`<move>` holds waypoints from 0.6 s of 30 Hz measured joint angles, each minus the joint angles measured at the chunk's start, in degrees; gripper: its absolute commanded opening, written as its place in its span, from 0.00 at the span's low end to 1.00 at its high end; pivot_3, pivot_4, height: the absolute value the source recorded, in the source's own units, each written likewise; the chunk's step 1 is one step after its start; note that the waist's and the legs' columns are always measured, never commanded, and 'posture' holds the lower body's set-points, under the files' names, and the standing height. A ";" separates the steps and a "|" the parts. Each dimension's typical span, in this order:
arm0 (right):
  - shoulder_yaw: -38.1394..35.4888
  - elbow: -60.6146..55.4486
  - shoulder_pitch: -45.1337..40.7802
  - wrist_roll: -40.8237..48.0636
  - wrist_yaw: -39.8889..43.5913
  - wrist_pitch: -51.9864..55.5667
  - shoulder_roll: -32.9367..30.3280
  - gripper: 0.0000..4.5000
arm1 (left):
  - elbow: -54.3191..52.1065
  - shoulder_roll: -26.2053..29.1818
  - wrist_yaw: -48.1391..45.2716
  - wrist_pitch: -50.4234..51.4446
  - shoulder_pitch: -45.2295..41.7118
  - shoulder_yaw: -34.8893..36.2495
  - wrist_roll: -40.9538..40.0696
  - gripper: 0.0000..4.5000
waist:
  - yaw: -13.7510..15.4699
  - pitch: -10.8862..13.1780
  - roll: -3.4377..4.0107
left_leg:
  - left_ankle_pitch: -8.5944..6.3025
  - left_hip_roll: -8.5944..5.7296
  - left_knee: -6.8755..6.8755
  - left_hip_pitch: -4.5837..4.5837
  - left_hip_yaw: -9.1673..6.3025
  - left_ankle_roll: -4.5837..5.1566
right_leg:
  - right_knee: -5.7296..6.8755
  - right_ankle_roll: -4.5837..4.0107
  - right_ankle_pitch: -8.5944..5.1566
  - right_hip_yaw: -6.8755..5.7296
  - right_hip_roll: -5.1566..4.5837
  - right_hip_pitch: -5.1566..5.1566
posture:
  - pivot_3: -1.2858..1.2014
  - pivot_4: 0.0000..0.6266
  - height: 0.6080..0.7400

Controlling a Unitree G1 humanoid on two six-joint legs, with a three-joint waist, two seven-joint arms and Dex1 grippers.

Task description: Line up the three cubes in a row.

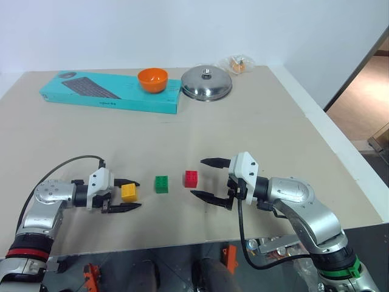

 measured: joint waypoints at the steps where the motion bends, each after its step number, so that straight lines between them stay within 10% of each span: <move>1: 0.00 0.00 0.00 0.00 0.00 0.00 -0.04 1.00 | -0.14 0.03 0.01 0.21 0.01 0.00 -0.06 0.99 | 0.00 0.00 0.00 | 0.00 0.00 0.00 0.00 0.00 0.00 | 0.00 0.00 0.00 0.00 0.00 0.00 | 0.52 0.24 1.00; 11: -2.11 -0.04 0.44 1.13 0.51 -0.03 -0.94 1.00 | -23.74 7.48 6.21 28.73 -0.21 7.27 -16.57 0.99 | -0.05 0.09 -0.10 | 0.00 0.04 -0.01 0.03 -0.09 0.00 | 0.02 0.00 0.00 0.03 -0.01 0.00 | 0.52 0.24 1.00; 18: -2.41 1.57 -2.33 2.21 0.80 -0.17 -0.37 1.00 | -21.91 -0.59 20.05 32.63 -9.61 7.07 -15.28 0.99 | 0.05 0.08 -0.13 | 0.03 -0.09 0.12 0.02 -0.08 0.03 | 0.02 0.06 0.05 0.07 0.20 0.11 | 0.52 0.24 1.00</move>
